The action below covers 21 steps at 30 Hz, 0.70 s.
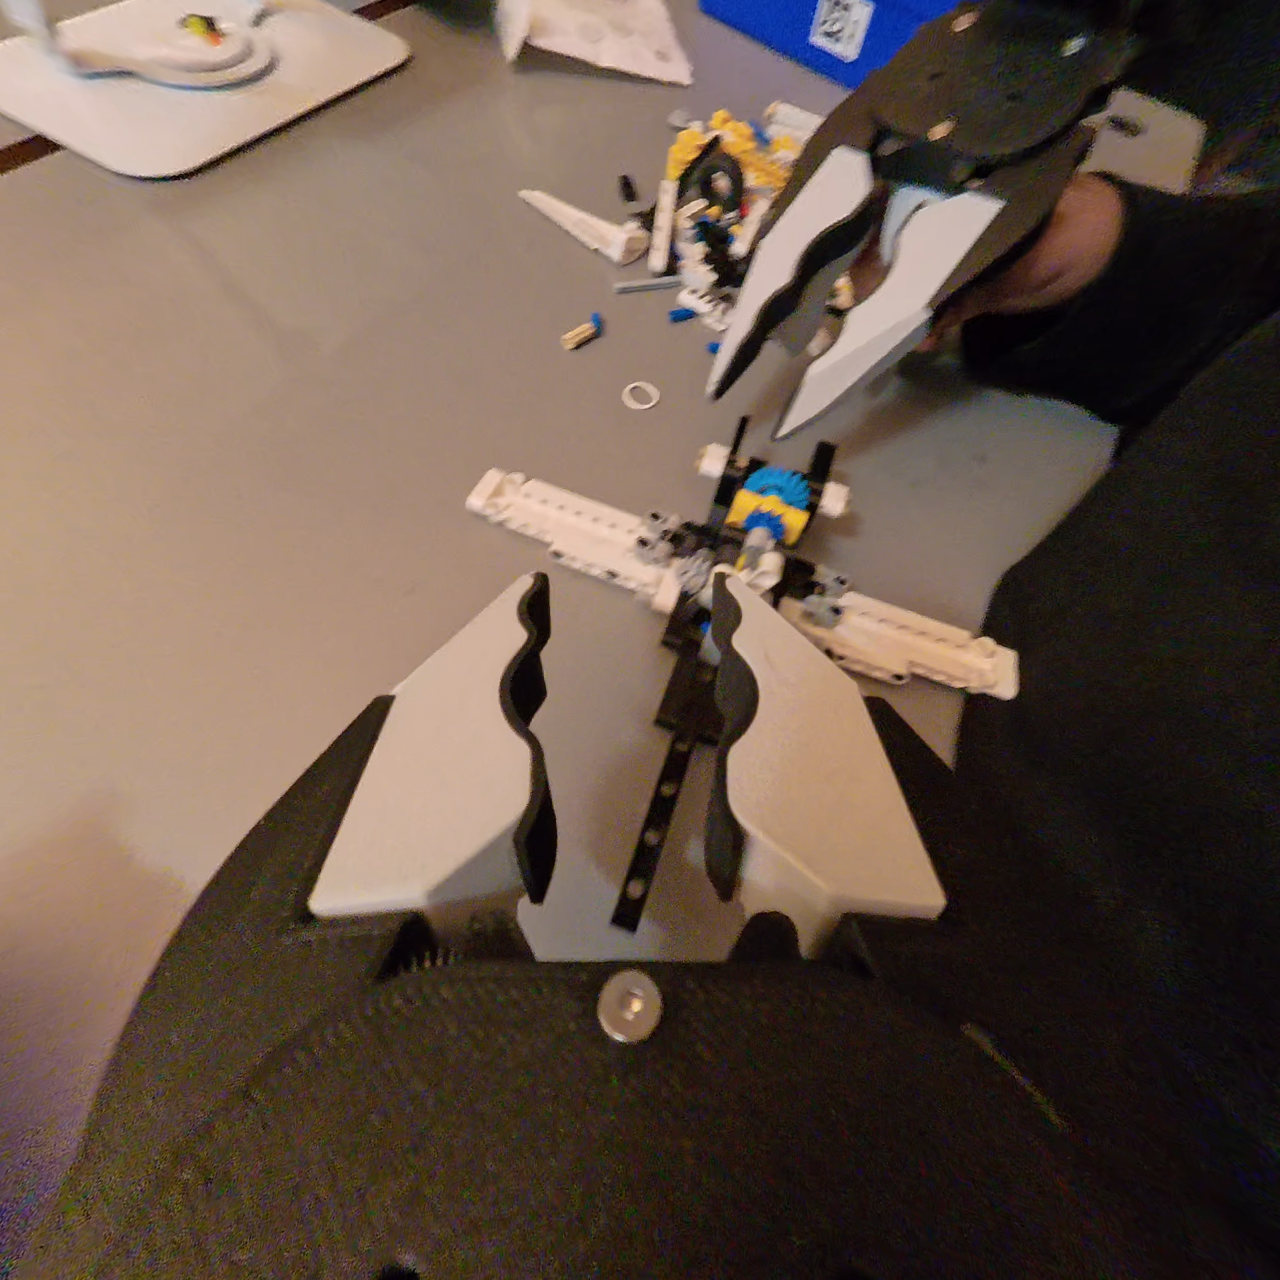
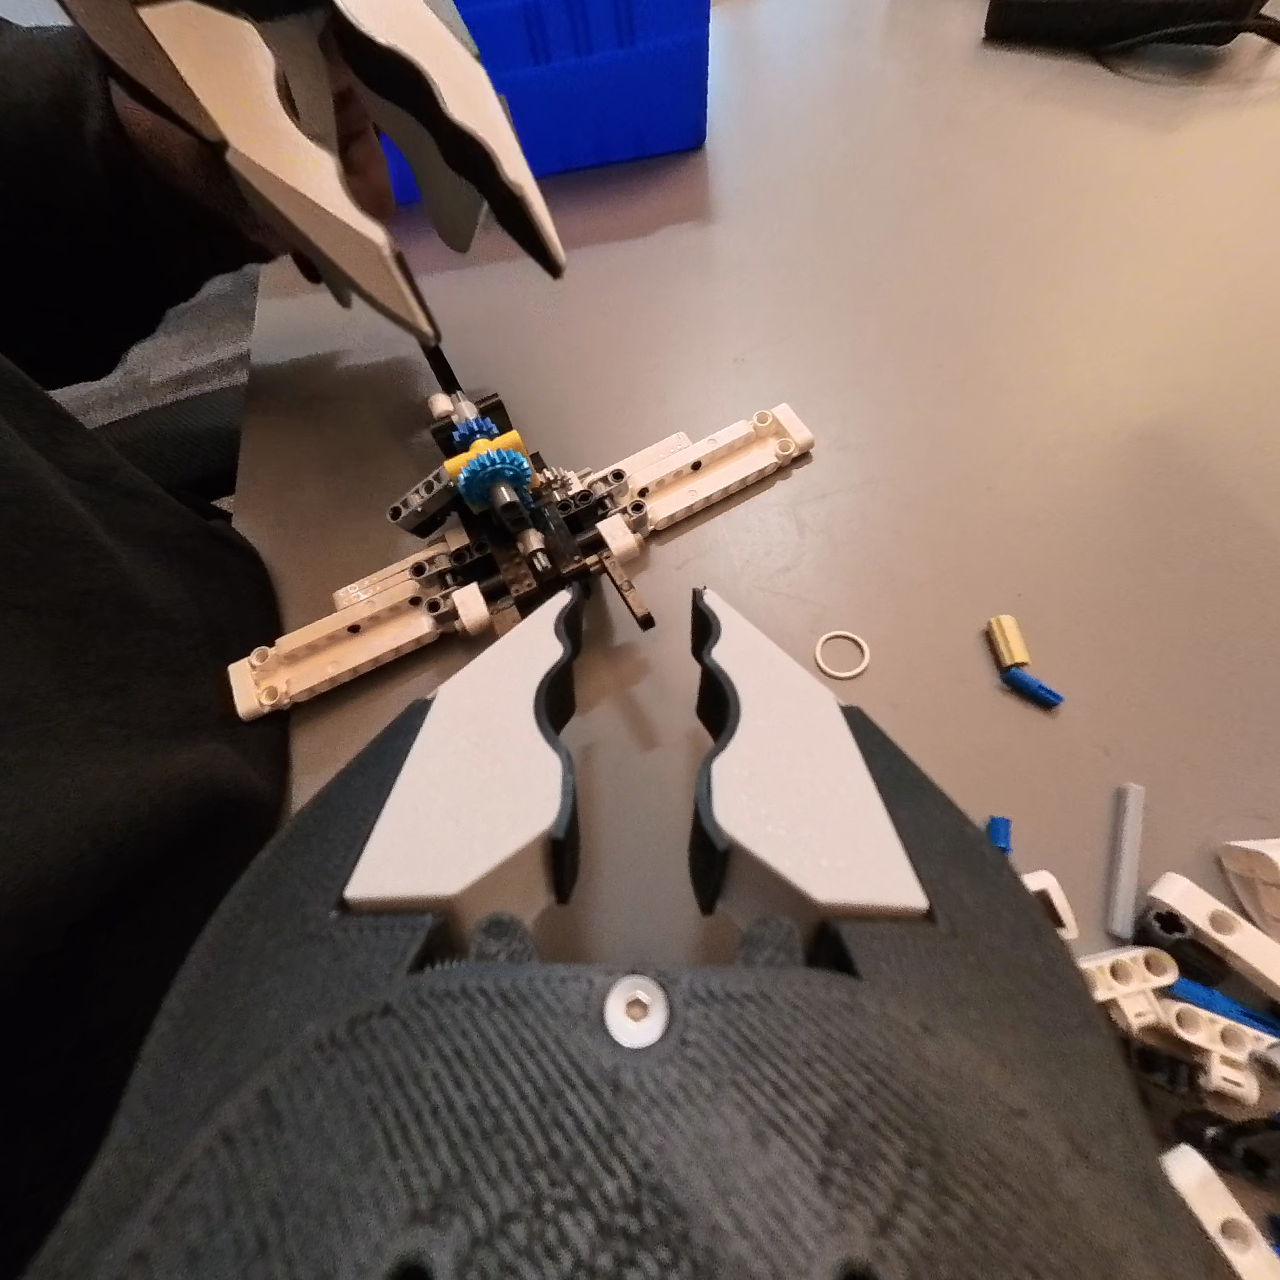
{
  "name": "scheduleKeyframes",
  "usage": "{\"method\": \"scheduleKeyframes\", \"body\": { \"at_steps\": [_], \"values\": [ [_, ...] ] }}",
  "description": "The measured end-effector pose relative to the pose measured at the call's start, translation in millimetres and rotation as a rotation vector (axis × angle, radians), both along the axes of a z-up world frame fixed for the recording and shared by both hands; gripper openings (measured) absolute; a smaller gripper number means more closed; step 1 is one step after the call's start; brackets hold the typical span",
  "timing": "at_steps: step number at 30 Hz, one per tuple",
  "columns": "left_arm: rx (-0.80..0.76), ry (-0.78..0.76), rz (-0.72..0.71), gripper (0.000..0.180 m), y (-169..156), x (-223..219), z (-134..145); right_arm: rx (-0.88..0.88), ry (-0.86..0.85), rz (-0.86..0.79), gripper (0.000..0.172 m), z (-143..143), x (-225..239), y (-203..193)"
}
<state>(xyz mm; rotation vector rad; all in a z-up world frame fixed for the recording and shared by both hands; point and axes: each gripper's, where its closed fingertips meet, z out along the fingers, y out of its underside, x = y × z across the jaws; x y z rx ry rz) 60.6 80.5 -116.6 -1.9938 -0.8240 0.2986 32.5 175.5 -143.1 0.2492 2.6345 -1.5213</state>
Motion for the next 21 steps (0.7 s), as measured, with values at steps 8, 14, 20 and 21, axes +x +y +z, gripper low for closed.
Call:
{"method": "scheduleKeyframes", "body": {
  "at_steps": [8,14,20,21],
  "values": [
    [-0.048,-0.131,0.041,0.045,-31,28,-22,-0.136,-0.001,0.07,0.032,27,19,-5],
    [-0.14,-0.192,0.03,0.039,-39,43,-41,-0.214,-0.091,0.267,0.022,43,63,-15],
    [-0.171,-0.224,0.031,0.032,-44,47,-52,0.089,0.137,0.314,0.0,-8,71,-15],
    [-0.177,-0.226,0.028,0.031,-43,48,-54,0.11,0.148,0.308,0.0,-12,69,-16]
  ]
}}
